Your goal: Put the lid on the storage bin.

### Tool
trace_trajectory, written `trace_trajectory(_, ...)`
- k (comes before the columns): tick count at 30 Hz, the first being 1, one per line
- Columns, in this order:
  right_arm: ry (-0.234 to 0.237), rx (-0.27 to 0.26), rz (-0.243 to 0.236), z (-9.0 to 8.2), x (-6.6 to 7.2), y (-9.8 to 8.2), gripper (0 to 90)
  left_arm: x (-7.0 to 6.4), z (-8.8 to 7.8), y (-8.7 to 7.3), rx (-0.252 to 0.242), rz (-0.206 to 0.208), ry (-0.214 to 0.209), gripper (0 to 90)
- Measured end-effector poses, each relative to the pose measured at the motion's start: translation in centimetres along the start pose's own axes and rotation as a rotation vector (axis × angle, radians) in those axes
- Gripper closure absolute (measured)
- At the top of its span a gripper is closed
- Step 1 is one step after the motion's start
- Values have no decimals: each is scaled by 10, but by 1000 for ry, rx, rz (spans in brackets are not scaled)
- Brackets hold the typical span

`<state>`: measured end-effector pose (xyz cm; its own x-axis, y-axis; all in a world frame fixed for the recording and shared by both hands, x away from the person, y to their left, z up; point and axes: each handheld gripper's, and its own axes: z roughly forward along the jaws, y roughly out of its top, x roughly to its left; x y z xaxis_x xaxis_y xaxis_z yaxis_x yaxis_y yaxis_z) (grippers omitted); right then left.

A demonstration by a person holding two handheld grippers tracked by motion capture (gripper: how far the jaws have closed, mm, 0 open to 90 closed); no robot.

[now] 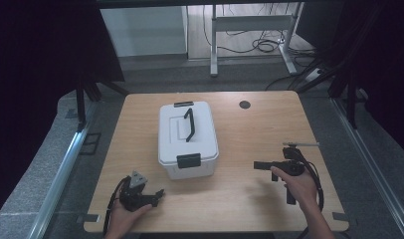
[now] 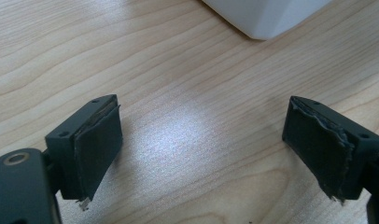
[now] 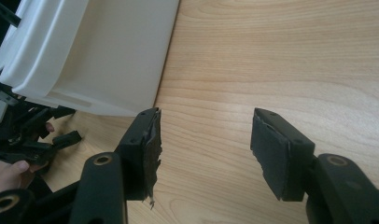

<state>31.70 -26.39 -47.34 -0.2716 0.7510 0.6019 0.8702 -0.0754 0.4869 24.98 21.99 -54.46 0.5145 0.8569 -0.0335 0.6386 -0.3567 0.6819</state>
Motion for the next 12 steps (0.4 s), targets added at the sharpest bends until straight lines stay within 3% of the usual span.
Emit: trace_trajectory(12,9,7,-23,2,3,-1,429,0,0,0,0,0,0,120)
